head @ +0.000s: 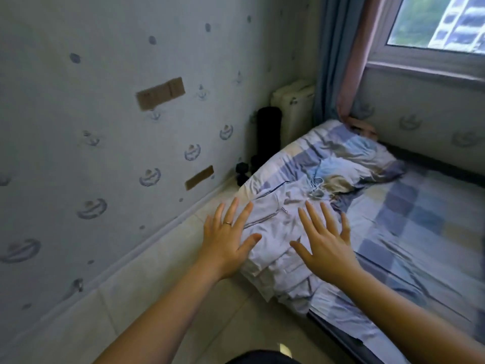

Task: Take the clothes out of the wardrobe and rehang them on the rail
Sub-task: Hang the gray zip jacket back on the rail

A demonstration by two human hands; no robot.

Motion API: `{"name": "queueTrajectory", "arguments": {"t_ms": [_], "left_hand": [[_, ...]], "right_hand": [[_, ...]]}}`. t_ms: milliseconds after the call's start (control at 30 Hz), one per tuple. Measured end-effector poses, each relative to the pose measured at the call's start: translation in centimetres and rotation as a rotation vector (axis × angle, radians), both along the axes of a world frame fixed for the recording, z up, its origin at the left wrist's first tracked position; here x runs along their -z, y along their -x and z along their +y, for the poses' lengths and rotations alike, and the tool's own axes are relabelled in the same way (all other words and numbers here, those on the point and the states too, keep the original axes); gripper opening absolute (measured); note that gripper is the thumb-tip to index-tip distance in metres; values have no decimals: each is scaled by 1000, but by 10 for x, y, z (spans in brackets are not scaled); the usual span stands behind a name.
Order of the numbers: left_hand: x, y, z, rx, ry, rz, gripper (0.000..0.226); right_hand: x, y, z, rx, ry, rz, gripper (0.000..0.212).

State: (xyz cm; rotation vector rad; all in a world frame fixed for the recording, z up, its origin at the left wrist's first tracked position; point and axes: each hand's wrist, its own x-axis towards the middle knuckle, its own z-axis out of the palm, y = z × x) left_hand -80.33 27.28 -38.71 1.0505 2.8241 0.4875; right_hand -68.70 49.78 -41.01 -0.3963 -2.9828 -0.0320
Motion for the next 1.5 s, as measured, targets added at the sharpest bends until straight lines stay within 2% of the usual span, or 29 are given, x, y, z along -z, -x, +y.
{"name": "queueTrajectory", "arguments": {"t_ms": [367, 533, 767, 967, 1100, 1333, 1500], "left_hand": [[31, 122, 150, 319, 80, -112, 92], [48, 149, 225, 386, 115, -156, 84], [74, 187, 305, 358, 175, -223, 98], [109, 230, 350, 333, 275, -281, 68], [156, 272, 379, 314, 312, -347, 65], [278, 351, 429, 267, 389, -459, 63], [380, 407, 458, 326, 477, -434, 63]], "right_hand": [[26, 32, 86, 428, 108, -130, 77], [43, 52, 143, 515, 163, -190, 75], [67, 86, 217, 508, 219, -292, 75], [101, 123, 263, 509, 305, -345, 74], [144, 155, 290, 524, 354, -387, 73], [250, 222, 328, 607, 469, -499, 91], [341, 271, 354, 621, 491, -604, 76]]}}
